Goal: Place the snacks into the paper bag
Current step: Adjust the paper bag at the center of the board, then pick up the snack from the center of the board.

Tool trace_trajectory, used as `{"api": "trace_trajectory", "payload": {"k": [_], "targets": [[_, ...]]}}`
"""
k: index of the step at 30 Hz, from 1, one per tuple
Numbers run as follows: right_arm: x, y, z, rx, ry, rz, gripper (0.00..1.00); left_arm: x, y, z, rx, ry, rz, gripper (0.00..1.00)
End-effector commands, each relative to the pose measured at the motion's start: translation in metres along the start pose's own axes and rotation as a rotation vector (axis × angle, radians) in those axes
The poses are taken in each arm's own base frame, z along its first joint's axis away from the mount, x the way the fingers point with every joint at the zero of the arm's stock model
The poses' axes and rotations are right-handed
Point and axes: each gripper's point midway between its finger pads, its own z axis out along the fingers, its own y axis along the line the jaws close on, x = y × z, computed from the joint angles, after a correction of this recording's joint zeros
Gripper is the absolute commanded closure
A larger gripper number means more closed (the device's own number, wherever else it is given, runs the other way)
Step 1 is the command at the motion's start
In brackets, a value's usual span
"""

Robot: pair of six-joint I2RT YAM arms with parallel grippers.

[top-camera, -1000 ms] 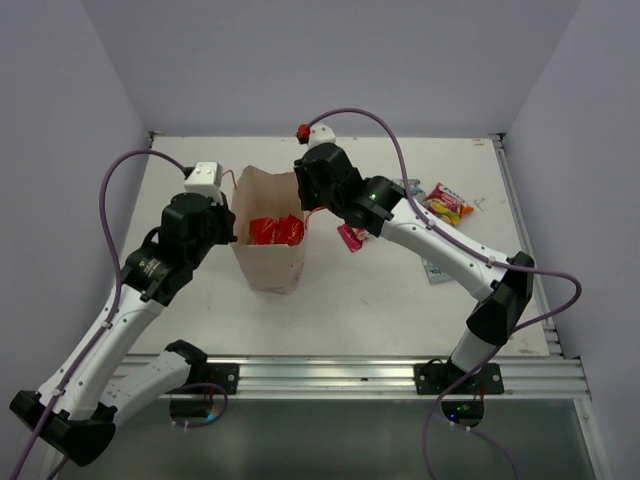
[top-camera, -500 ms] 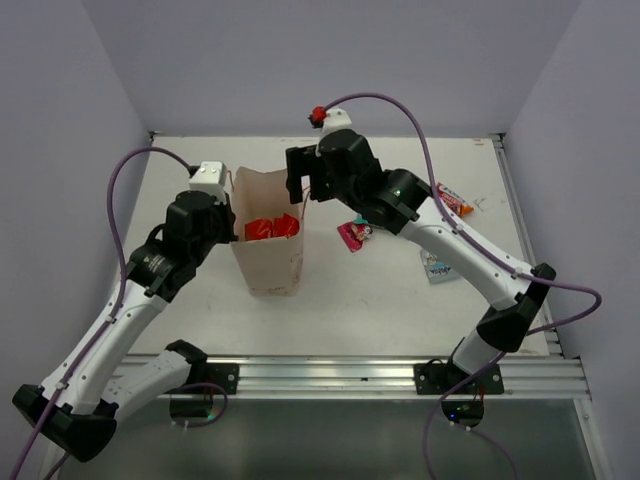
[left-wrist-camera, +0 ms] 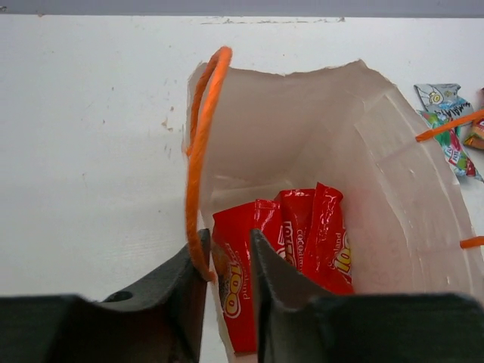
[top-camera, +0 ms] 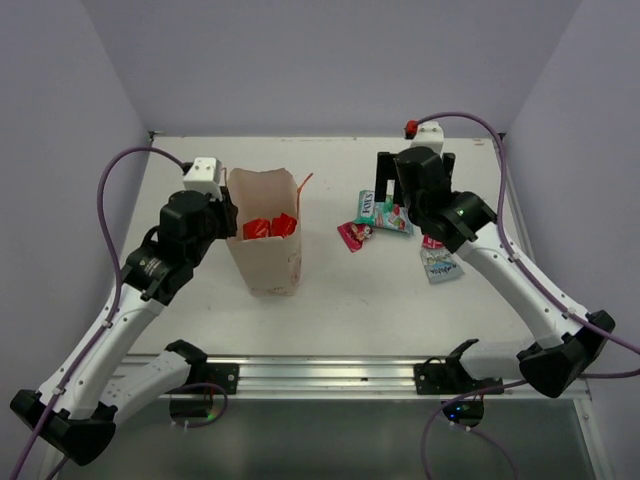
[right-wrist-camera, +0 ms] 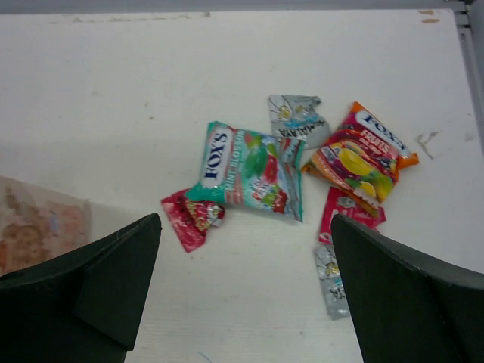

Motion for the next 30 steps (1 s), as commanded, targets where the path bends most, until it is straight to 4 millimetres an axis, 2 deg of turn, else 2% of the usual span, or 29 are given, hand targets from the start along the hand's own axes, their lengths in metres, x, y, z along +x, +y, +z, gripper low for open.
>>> {"api": "trace_trajectory", "payload": {"k": [1, 3, 4, 7, 8, 9, 10, 12, 14, 15, 16, 17, 18, 21, 23, 24, 28, 29, 30], "targets": [[0.016, -0.036, 0.017, 0.151, 0.009, -0.052, 0.01, -0.038, 0.0, -0.012, 0.001, -0.123, -0.022, 0.64], [0.027, -0.053, 0.029, 0.209, 0.032, -0.049, 0.01, -0.046, 0.003, -0.017, -0.013, -0.147, -0.027, 0.59], [0.039, -0.061, 0.035, 0.238, 0.057, -0.06, 0.01, -0.048, 0.005, -0.019, -0.02, -0.153, -0.026, 0.51], [0.062, -0.083, 0.053, 0.302, 0.104, -0.043, 0.01, -0.058, 0.011, -0.027, -0.049, -0.185, -0.029, 0.38], [0.069, -0.085, 0.058, 0.293, 0.125, -0.033, 0.02, -0.061, 0.013, -0.03, -0.054, -0.196, -0.032, 0.26], [0.072, -0.095, 0.065, 0.313, 0.13, -0.004, 0.01, -0.068, 0.014, -0.033, -0.061, -0.212, -0.033, 0.2], [0.084, -0.1, 0.071, 0.327, 0.16, -0.004, 0.01, -0.071, 0.015, -0.035, -0.065, -0.223, -0.035, 0.1], [0.093, -0.107, 0.082, 0.33, 0.182, 0.023, 0.02, -0.082, 0.019, -0.041, -0.086, -0.255, -0.042, 0.02], [0.109, -0.112, 0.095, 0.336, 0.22, -0.002, 0.04, -0.092, 0.023, -0.046, -0.104, -0.286, -0.049, 0.0], [0.109, -0.115, 0.103, 0.335, 0.213, -0.007, 0.05, -0.097, 0.029, -0.049, -0.136, -0.311, -0.059, 0.0], [0.121, -0.116, 0.112, 0.343, 0.246, -0.037, 0.05, -0.1, 0.033, -0.051, -0.156, -0.329, -0.069, 0.0], [0.124, -0.118, 0.116, 0.342, 0.263, -0.086, 0.05, -0.097, 0.039, -0.053, -0.178, -0.345, -0.075, 0.0], [0.127, -0.121, 0.121, 0.346, 0.274, -0.113, 0.05, -0.104, 0.045, -0.057, -0.207, -0.397, -0.1, 0.0], [0.133, -0.131, 0.137, 0.385, 0.3, -0.244, 0.05, -0.099, 0.058, -0.065, -0.247, -0.449, -0.124, 0.0], [0.145, -0.137, 0.147, 0.394, 0.326, -0.323, 0.07, -0.093, 0.064, -0.07, -0.264, -0.466, -0.131, 0.0], [0.143, -0.139, 0.152, 0.392, 0.317, -0.349, 0.08, -0.091, 0.069, -0.072, -0.285, -0.472, -0.139, 0.0], [0.158, -0.141, 0.165, 0.366, 0.341, -0.427, 0.12, -0.076, 0.083, -0.074, -0.343, -0.483, -0.152, 0.0], [0.159, -0.142, 0.167, 0.366, 0.348, -0.461, 0.12, -0.066, 0.087, -0.073, -0.358, -0.48, -0.145, 0.0], [0.164, -0.142, 0.173, 0.365, 0.353, -0.482, 0.12, -0.066, 0.088, -0.073, -0.364, -0.496, -0.153, 0.0]]}}
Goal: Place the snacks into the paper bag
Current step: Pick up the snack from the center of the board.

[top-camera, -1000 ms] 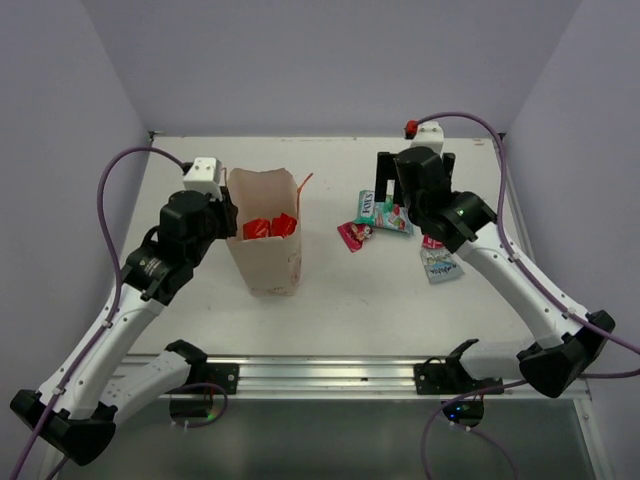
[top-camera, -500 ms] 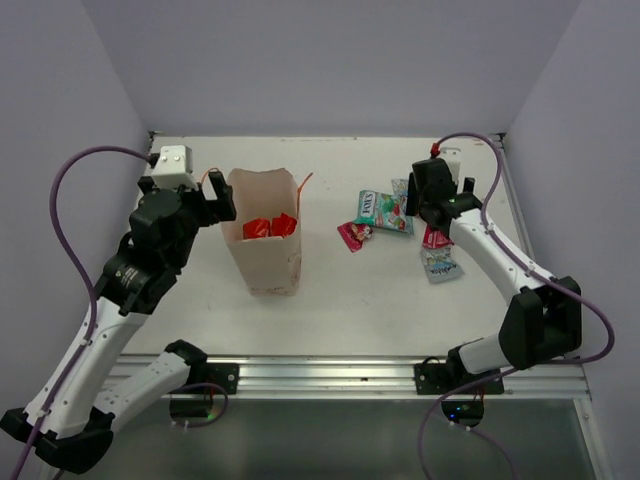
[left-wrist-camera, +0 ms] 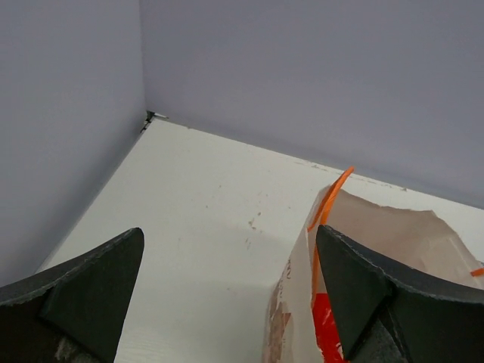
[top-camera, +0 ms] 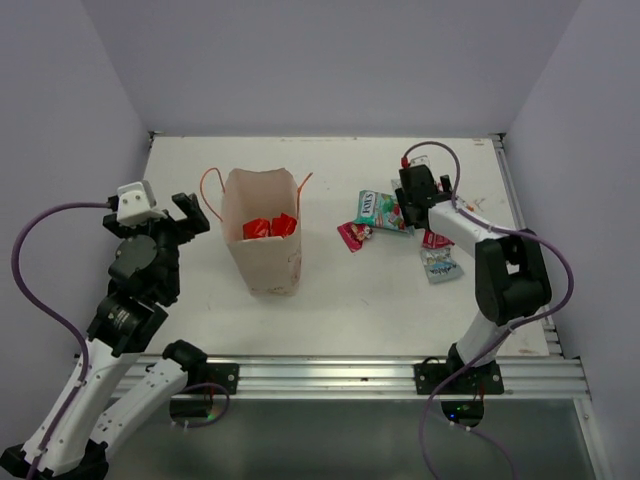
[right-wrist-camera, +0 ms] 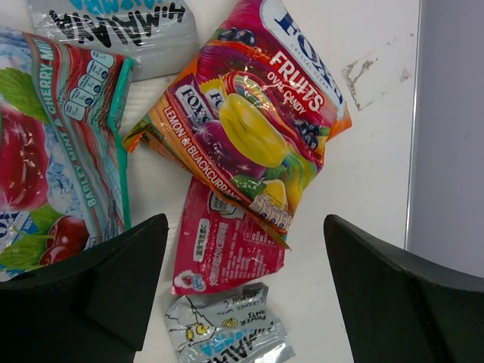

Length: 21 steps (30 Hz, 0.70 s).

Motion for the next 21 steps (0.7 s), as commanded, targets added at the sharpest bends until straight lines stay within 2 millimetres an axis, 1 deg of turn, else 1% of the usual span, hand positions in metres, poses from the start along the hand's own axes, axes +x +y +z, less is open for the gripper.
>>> {"api": "trace_trajectory", "payload": {"k": [1, 3, 4, 5, 8, 9, 10, 16, 18, 20, 21], "targets": [[-0.011, -0.005, 0.015, 0.05, -0.052, -0.103, 0.12, -0.002, 0.015, 0.001, -0.075, -0.06, -0.017, 0.0], [-0.006, -0.006, 0.022, 0.069, -0.028, -0.162, 0.13, -0.007, 0.019, -0.003, -0.083, -0.074, -0.04, 0.0], [-0.003, -0.003, 0.028, 0.073, -0.012, -0.189, 0.14, -0.009, 0.019, -0.004, -0.083, -0.083, -0.047, 0.0], [-0.001, -0.001, 0.031, 0.066, -0.003, -0.22, 0.17, -0.01, 0.021, -0.006, -0.081, -0.092, -0.054, 0.0], [0.006, 0.003, 0.04, 0.063, 0.023, -0.282, 0.2, -0.012, 0.026, -0.01, -0.083, -0.113, -0.069, 0.0], [0.009, 0.006, 0.046, 0.062, 0.033, -0.308, 0.25, -0.014, 0.027, -0.012, -0.083, -0.126, -0.079, 0.0], [0.01, 0.005, 0.045, 0.066, 0.035, -0.309, 0.26, -0.015, 0.027, -0.012, -0.084, -0.129, -0.083, 0.0], [0.028, 0.006, 0.06, 0.121, 0.076, -0.389, 0.33, -0.014, 0.027, -0.012, -0.083, -0.131, -0.083, 0.0], [0.035, 0.009, 0.066, 0.122, 0.098, -0.412, 0.39, -0.014, 0.026, -0.011, -0.08, -0.131, -0.081, 0.0], [0.04, 0.011, 0.069, 0.119, 0.109, -0.425, 0.4, -0.014, 0.026, -0.012, -0.078, -0.133, -0.085, 0.0], [0.043, 0.013, 0.072, 0.117, 0.114, -0.433, 0.46, -0.013, 0.026, -0.012, -0.077, -0.132, -0.084, 0.0]]}}
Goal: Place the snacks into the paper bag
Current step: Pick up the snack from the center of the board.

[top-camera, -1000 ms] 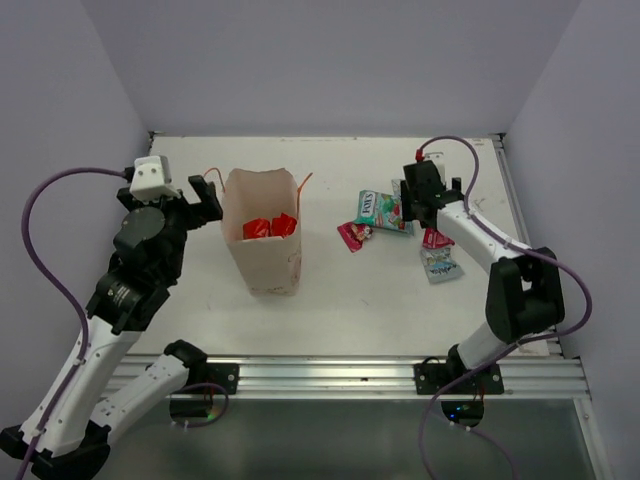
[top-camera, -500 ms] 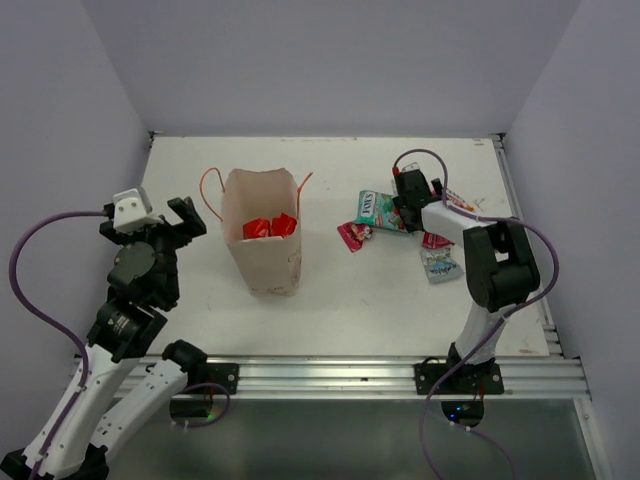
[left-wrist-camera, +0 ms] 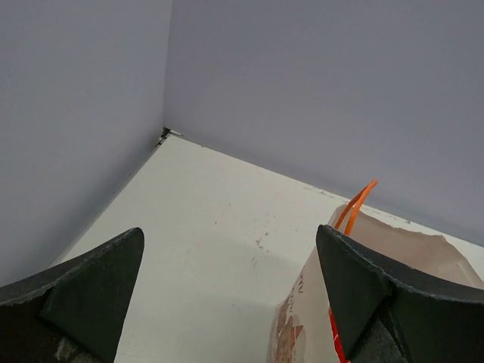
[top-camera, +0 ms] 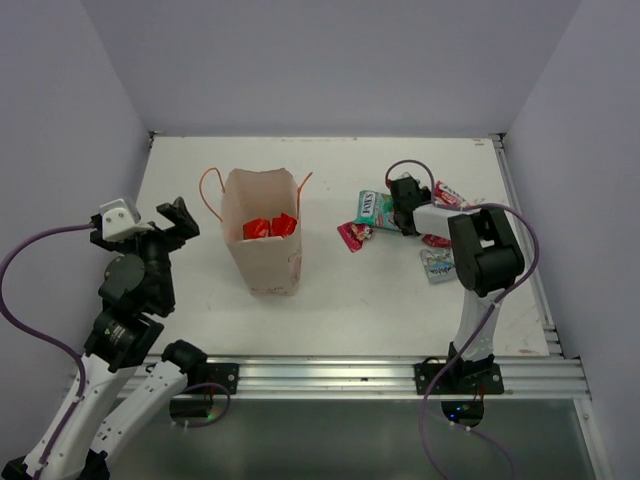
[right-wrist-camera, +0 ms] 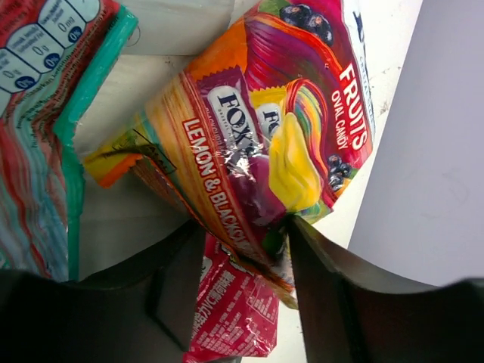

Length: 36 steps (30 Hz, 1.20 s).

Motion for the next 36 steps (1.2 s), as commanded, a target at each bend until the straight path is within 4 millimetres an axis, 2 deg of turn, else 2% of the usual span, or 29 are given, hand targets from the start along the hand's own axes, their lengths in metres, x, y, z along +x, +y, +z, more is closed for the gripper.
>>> {"api": "trace_trajectory", "payload": {"k": [1, 3, 5, 6, 8, 9, 11, 13, 19, 20, 22, 23, 25, 26, 28, 30, 31, 32, 36], "targets": [[0.007, 0.015, 0.012, -0.014, 0.022, -0.049, 0.49, -0.008, 0.0, 0.002, -0.013, -0.039, -0.028, 0.0], [0.008, 0.017, 0.013, -0.024, 0.028, -0.052, 0.62, -0.009, 0.0, 0.002, -0.012, -0.041, -0.029, 0.0], [0.006, 0.016, 0.011, -0.024, 0.023, -0.051, 0.71, -0.008, 0.0, 0.003, -0.012, -0.04, -0.028, 0.0], [0.003, 0.014, 0.008, -0.022, 0.014, -0.045, 0.81, -0.007, 0.0, 0.003, -0.011, -0.039, -0.027, 0.0], [-0.002, 0.008, 0.003, -0.019, -0.003, -0.027, 0.87, -0.006, -0.001, 0.003, -0.008, -0.036, -0.024, 0.0], [-0.008, -0.001, -0.004, -0.01, -0.024, -0.005, 0.91, -0.005, -0.002, 0.004, -0.007, -0.034, -0.022, 0.0], [-0.015, -0.01, -0.013, -0.005, -0.048, 0.021, 0.96, -0.005, -0.002, 0.004, -0.007, -0.034, -0.021, 0.0], [-0.029, -0.028, -0.029, 0.008, -0.093, 0.067, 0.99, -0.004, -0.003, 0.004, -0.003, -0.031, -0.018, 0.0], [-0.06, -0.073, -0.076, 0.025, -0.191, 0.125, 1.0, -0.001, -0.007, 0.006, 0.011, -0.022, -0.009, 0.0], [-0.066, -0.083, -0.089, 0.024, -0.214, 0.131, 1.0, -0.001, -0.007, 0.006, 0.014, -0.021, -0.009, 0.0], [-0.071, -0.093, -0.104, 0.029, -0.24, 0.133, 1.0, -0.001, -0.008, 0.006, 0.017, -0.021, -0.006, 0.0], [-0.076, -0.103, -0.12, 0.035, -0.272, 0.145, 1.0, -0.001, -0.008, 0.006, 0.018, -0.019, -0.005, 0.0], [-0.083, -0.109, -0.138, 0.035, -0.308, 0.143, 1.0, 0.0, -0.009, 0.006, 0.019, -0.018, -0.003, 0.0], [-0.086, -0.121, -0.153, 0.037, -0.338, 0.161, 1.0, 0.0, -0.009, 0.006, 0.019, -0.018, -0.003, 0.0], [-0.093, -0.127, -0.171, 0.018, -0.378, 0.174, 1.0, 0.0, -0.009, 0.007, 0.019, -0.018, -0.002, 0.0], [-0.103, -0.139, -0.2, -0.009, -0.432, 0.189, 1.0, 0.001, -0.009, 0.007, 0.02, -0.015, 0.001, 0.0], [-0.106, -0.141, -0.21, -0.03, -0.452, 0.202, 1.0, 0.001, -0.009, 0.007, 0.022, -0.014, 0.003, 0.0], [-0.116, -0.144, -0.23, -0.077, -0.498, 0.203, 1.0, 0.001, -0.01, 0.007, 0.024, -0.016, 0.002, 0.0], [-0.137, -0.146, -0.289, -0.259, -0.653, 0.223, 1.0, 0.003, -0.01, 0.008, 0.021, -0.01, 0.012, 0.0]]}}
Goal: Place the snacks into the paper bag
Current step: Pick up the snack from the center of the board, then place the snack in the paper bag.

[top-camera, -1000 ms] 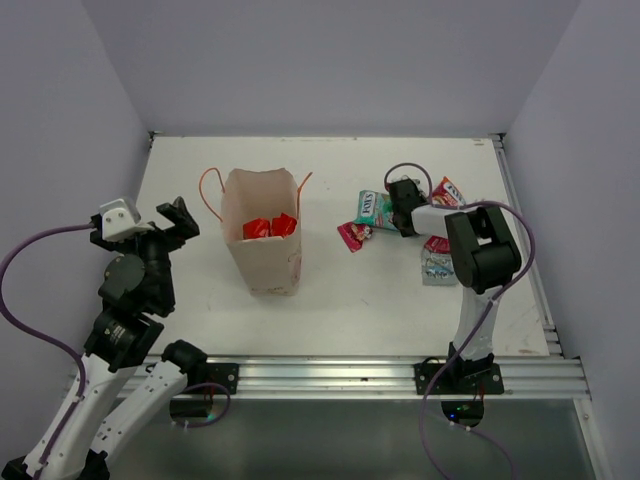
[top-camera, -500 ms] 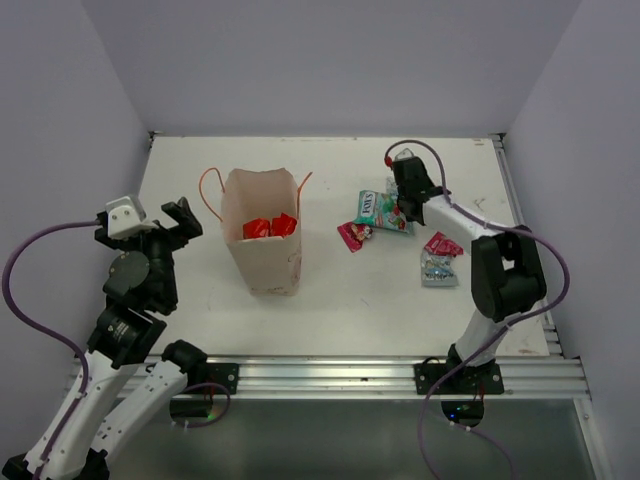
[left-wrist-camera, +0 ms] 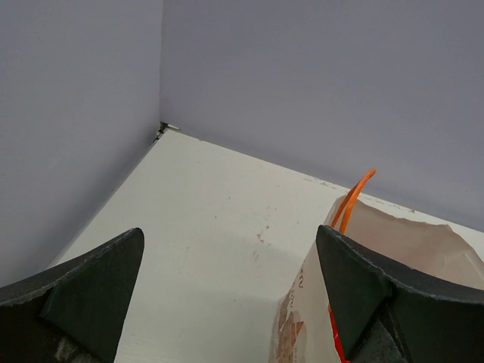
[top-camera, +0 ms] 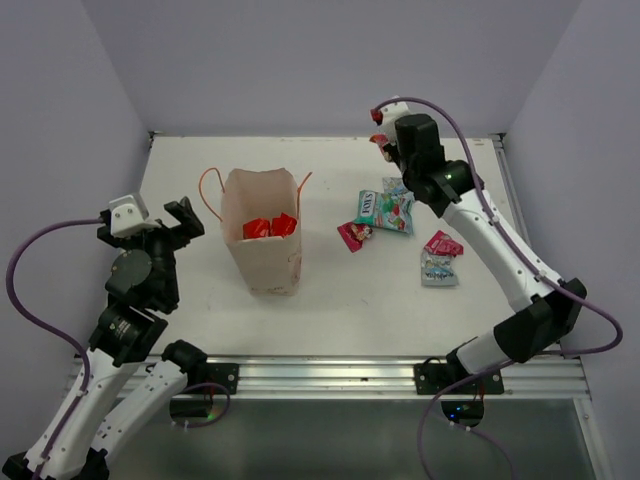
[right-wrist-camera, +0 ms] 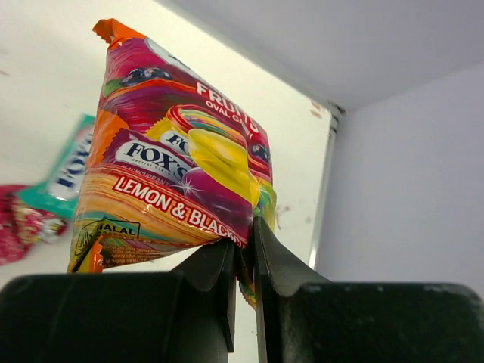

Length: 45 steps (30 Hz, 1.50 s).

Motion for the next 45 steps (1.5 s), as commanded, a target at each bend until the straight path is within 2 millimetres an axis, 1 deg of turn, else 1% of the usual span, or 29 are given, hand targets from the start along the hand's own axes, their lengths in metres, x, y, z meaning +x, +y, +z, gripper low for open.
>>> {"api": "trace_trajectory", "payload": {"k": [1, 2, 3, 4, 5, 7, 8, 10, 11, 13, 14, 16, 17, 18, 19, 20, 21, 24, 25, 26, 27, 29, 36, 37, 38, 42, 43, 44, 45], "targets": [[-0.05, -0.005, -0.057, -0.166, -0.173, 0.12, 1.0, -0.008, -0.004, 0.004, 0.007, -0.034, -0.014, 0.0], [-0.064, -0.011, -0.071, -0.194, -0.215, 0.152, 1.0, -0.008, -0.005, 0.004, 0.01, -0.033, -0.013, 0.0], [-0.076, -0.001, -0.082, -0.277, -0.26, 0.166, 1.0, -0.007, -0.005, 0.004, 0.01, -0.03, -0.01, 0.0], [-0.085, 0.001, -0.092, -0.319, -0.29, 0.195, 1.0, -0.006, -0.006, 0.005, 0.012, -0.028, -0.007, 0.0], [-0.099, -0.001, -0.107, -0.358, -0.341, 0.215, 1.0, -0.006, -0.007, 0.005, 0.017, -0.025, -0.005, 0.0], [-0.115, 0.013, -0.126, -0.467, -0.391, 0.225, 1.0, -0.005, -0.008, 0.006, 0.021, -0.021, 0.0, 0.0], [-0.127, 0.008, -0.138, -0.486, -0.434, 0.24, 1.0, -0.005, -0.009, 0.006, 0.022, -0.021, 0.0, 0.0], [-0.138, 0.015, -0.154, -0.558, -0.475, 0.249, 1.0, -0.004, -0.009, 0.006, 0.022, -0.021, 0.001, 0.0], [-0.147, 0.01, -0.161, -0.56, -0.502, 0.266, 1.0, -0.004, -0.009, 0.006, 0.024, -0.021, 0.001, 0.0], [-0.158, 0.018, -0.177, -0.649, -0.548, 0.275, 1.0, -0.004, -0.009, 0.006, 0.025, -0.021, 0.002, 0.0], [-0.165, 0.017, -0.184, -0.669, -0.573, 0.284, 1.0, -0.003, -0.01, 0.006, 0.028, -0.018, 0.004, 0.0], [-0.172, 0.024, -0.196, -0.732, -0.593, 0.29, 1.0, -0.003, -0.01, 0.007, 0.026, -0.017, 0.006, 0.0], [-0.18, 0.021, -0.205, -0.75, -0.622, 0.298, 1.0, -0.002, -0.01, 0.007, 0.024, -0.016, 0.009, 0.0], [-0.184, 0.028, -0.207, -0.78, -0.621, 0.303, 1.0, -0.002, -0.01, 0.007, 0.024, -0.016, 0.01, 0.0], [-0.186, 0.035, -0.214, -0.824, -0.63, 0.298, 1.0, -0.002, -0.01, 0.007, 0.023, -0.016, 0.01, 0.0], [-0.192, 0.034, -0.221, -0.835, -0.647, 0.304, 1.0, -0.003, -0.009, 0.007, 0.02, -0.017, 0.009, 0.0], [-0.196, 0.046, -0.224, -0.867, -0.641, 0.299, 1.0, -0.002, -0.009, 0.007, 0.02, -0.017, 0.009, 0.0], [-0.203, 0.059, -0.236, -0.91, -0.635, 0.283, 1.0, -0.002, -0.008, 0.007, 0.017, -0.018, 0.009, 0.0], [-0.205, 0.074, -0.239, -0.94, -0.615, 0.263, 1.0, -0.002, -0.008, 0.007, 0.017, -0.018, 0.009, 0.0], [-0.206, 0.078, -0.239, -0.936, -0.605, 0.261, 1.0, -0.002, -0.008, 0.008, 0.015, -0.017, 0.008, 0.0], [-0.206, 0.088, -0.24, -0.953, -0.59, 0.257, 1.0, -0.002, -0.009, 0.007, 0.017, -0.018, 0.007, 0.0], [-0.204, 0.103, -0.233, -0.965, -0.546, 0.248, 1.0, -0.002, -0.008, 0.007, 0.014, -0.017, 0.008, 0.0], [-0.187, 0.149, -0.206, -0.968, -0.372, 0.268, 1.0, -0.001, -0.008, 0.008, 0.013, -0.016, 0.008, 0.0], [-0.186, 0.153, -0.201, -0.948, -0.354, 0.274, 1.0, -0.001, -0.009, 0.008, 0.016, -0.014, 0.009, 0.0], [-0.181, 0.162, -0.192, -0.942, -0.322, 0.273, 1.0, -0.001, -0.01, 0.008, 0.02, -0.015, 0.008, 0.0], [-0.175, 0.179, -0.174, -0.902, -0.253, 0.297, 1.0, 0.002, -0.013, 0.009, 0.031, 0.001, 0.011, 0.0], [-0.173, 0.181, -0.169, -0.89, -0.239, 0.301, 1.0, 0.003, -0.017, 0.01, 0.048, 0.012, 0.014, 0.0], [-0.172, 0.183, -0.164, -0.871, -0.228, 0.306, 1.0, -0.002, -0.024, 0.013, 0.06, 0.022, 0.013, 0.0], [-0.17, 0.188, -0.159, -0.868, -0.209, 0.31, 1.0, 0.004, -0.026, 0.012, 0.065, 0.063, 0.029, 0.0]]}}
